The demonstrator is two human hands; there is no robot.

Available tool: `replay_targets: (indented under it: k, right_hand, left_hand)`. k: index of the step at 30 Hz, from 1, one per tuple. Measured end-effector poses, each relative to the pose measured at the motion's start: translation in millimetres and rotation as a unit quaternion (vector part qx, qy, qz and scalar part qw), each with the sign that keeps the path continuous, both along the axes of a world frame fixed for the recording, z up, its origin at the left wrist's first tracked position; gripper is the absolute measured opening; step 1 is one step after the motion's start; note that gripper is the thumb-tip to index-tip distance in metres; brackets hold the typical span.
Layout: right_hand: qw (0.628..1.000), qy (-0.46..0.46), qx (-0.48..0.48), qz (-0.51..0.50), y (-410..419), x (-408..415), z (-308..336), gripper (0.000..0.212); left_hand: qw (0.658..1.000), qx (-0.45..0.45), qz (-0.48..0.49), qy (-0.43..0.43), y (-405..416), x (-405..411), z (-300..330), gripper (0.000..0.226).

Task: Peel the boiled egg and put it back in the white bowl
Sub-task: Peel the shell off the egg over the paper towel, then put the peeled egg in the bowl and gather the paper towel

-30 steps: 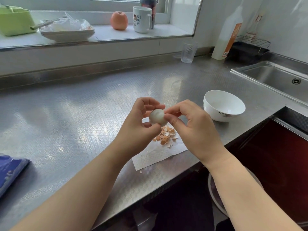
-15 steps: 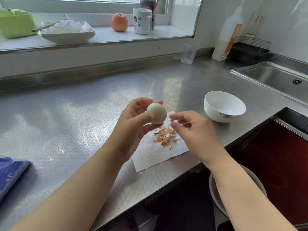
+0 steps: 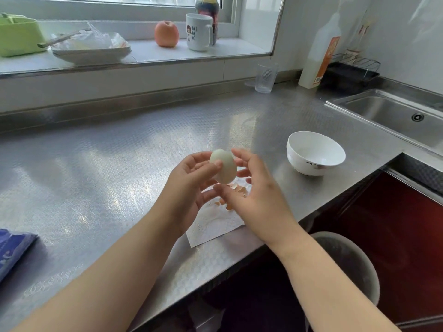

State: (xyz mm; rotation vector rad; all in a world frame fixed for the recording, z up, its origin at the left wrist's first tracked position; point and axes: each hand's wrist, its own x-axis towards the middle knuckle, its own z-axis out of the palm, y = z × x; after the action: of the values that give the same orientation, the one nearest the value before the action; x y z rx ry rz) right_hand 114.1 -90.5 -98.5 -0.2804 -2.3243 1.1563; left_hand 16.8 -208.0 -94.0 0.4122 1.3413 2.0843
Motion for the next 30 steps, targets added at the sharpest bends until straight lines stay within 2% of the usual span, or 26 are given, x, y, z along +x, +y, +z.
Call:
replay_targets:
  k: [2,5,10,12,15,18,23,26,30]
  right_hand:
    - [1.0,0.009,-0.022,-0.018,-9,-6,-4,0.062]
    - [0.993,0.048,-0.09,-0.06,-16,-9,-6,0.044]
    - [0.967,0.088,-0.233,-0.044,-1,-1,-5,0.037]
    - [0.968,0.109,-0.206,-0.095,15,4,6,0.036]
    - [0.965,0.114,-0.056,-0.23,55,12,29,0.037]
    - [0.936,-0.038,0.082,-0.339,108,9,47,0.035]
    - [0.866,-0.321,0.158,-0.349,164,-14,50,0.047]
    - [0.837,-0.391,0.191,-0.331,170,-24,46,0.046]
    - [0.825,-0.428,0.208,-0.305,174,-32,41,0.044]
  left_hand:
    - [1.0,-0.017,0.014,0.019,2,5,-1,0.042]
    - [0.997,-0.049,0.023,0.051,3,9,-1,0.046]
    - [0.991,-0.081,0.013,0.102,4,11,0,0.046]
    - [0.983,-0.111,0.039,0.14,3,9,-1,0.036]
    - [0.959,-0.163,0.084,0.216,3,8,-5,0.011]
    - [0.939,-0.188,0.11,0.268,5,7,-7,0.002]
    - [0.924,-0.217,0.125,0.289,5,3,-10,0.005]
    - [0.91,-0.235,0.138,0.313,4,0,-11,0.005]
    - [0.897,-0.26,0.139,0.33,1,-6,-10,0.005]
